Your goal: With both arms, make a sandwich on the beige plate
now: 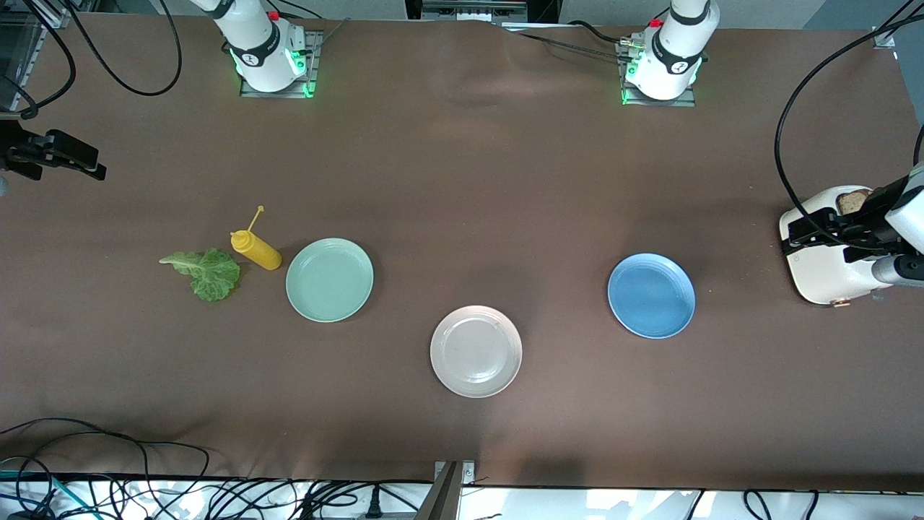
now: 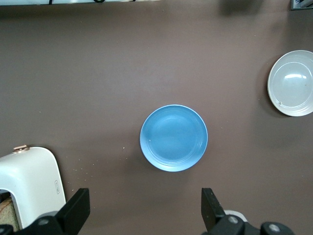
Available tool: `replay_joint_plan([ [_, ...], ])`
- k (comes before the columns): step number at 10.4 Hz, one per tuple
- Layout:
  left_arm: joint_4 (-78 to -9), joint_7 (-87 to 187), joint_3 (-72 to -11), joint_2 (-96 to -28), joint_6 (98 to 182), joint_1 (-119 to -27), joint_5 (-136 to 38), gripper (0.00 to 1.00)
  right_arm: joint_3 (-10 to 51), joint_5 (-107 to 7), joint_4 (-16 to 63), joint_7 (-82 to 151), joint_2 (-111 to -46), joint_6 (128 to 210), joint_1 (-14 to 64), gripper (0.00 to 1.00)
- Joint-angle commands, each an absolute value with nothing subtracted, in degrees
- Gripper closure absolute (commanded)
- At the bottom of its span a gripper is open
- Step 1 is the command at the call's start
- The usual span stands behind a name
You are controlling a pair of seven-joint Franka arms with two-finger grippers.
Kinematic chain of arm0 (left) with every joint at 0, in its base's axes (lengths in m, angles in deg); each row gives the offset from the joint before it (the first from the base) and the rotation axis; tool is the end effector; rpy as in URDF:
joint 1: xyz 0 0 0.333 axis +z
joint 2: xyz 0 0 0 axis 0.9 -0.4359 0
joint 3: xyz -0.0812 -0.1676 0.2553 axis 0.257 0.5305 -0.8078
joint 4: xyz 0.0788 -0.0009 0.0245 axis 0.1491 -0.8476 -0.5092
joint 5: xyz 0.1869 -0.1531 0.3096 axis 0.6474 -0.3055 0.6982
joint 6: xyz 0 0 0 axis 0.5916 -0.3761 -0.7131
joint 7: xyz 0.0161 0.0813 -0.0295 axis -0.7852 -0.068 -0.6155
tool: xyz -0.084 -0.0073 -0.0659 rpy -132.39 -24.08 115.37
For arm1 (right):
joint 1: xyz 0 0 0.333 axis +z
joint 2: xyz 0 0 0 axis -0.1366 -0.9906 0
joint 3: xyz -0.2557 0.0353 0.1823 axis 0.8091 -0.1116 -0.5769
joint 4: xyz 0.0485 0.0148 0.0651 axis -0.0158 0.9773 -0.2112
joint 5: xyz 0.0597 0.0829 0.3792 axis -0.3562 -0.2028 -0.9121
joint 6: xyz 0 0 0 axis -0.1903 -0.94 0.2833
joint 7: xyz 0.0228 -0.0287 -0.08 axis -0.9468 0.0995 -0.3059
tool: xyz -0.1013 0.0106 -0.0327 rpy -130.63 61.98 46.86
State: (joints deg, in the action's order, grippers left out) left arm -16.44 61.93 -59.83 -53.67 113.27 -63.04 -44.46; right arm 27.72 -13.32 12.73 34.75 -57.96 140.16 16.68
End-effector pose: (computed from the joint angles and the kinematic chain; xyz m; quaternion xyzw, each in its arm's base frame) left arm 0.6456 0.0043 0.5854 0.9984 -0.0381 0.0012 0.0420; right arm 0.5639 -0.0338 0.6087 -0.9994 -0.0057 0.0347 0.0017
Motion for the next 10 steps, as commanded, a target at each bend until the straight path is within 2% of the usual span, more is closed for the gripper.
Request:
replay_joint_plan([
  [1,-16.4,62.7,-59.8,-52.9,113.3,-63.3,-42.9,0.0,27.6,-13.1,11.5,35.2,-58.1,138.8,16.6,0.0],
  [10,-16.4,62.7,-59.8,-52.9,113.3,-63.4,-43.0,0.0,27.7,-14.2,11.5,35.4,-58.2,138.2,16.6,0.0],
])
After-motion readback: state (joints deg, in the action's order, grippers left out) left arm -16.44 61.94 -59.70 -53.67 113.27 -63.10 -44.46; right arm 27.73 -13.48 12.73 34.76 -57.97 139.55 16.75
